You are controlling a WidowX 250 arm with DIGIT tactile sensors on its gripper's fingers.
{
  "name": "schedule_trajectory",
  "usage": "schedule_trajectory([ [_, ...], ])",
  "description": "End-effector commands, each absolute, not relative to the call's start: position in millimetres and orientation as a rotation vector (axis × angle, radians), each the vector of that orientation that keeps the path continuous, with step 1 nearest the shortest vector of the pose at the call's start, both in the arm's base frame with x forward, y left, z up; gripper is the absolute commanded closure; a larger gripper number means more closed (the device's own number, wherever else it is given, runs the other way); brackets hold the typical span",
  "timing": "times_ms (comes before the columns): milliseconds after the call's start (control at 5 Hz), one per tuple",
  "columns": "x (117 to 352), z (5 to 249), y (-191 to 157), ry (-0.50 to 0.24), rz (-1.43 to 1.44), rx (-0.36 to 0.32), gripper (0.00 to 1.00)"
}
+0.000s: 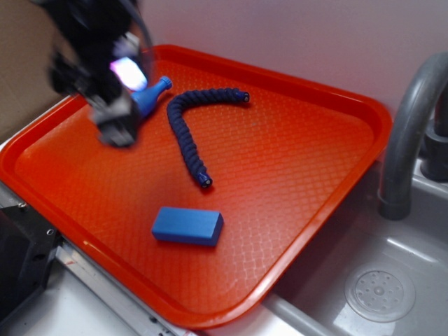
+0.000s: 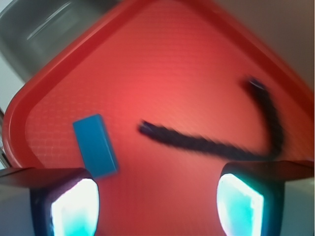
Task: Grab the blue block.
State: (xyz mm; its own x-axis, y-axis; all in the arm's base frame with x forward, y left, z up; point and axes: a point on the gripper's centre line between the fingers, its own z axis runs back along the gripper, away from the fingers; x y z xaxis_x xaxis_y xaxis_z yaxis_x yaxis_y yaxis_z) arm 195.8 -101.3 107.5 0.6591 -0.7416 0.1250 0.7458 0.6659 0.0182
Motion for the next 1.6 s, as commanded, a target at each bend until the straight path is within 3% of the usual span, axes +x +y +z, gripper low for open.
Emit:
schedule_trajectory([
  [0,175,59,-142,-0.070,-1.117,-0.033,0.00],
  [600,163,14,-158,0.072,-1.133,0.020,0.00],
  [800,164,6,-161,0.106,-1.112,0.019,0.29],
  [1000,163,3,-161,0.120,-1.091,0.028,1.00],
  [1200,163,15,-156,0.096,-1.061,0.039,1.00],
  [1400,172,62,-140,0.085,-0.856,0.024,1.00],
])
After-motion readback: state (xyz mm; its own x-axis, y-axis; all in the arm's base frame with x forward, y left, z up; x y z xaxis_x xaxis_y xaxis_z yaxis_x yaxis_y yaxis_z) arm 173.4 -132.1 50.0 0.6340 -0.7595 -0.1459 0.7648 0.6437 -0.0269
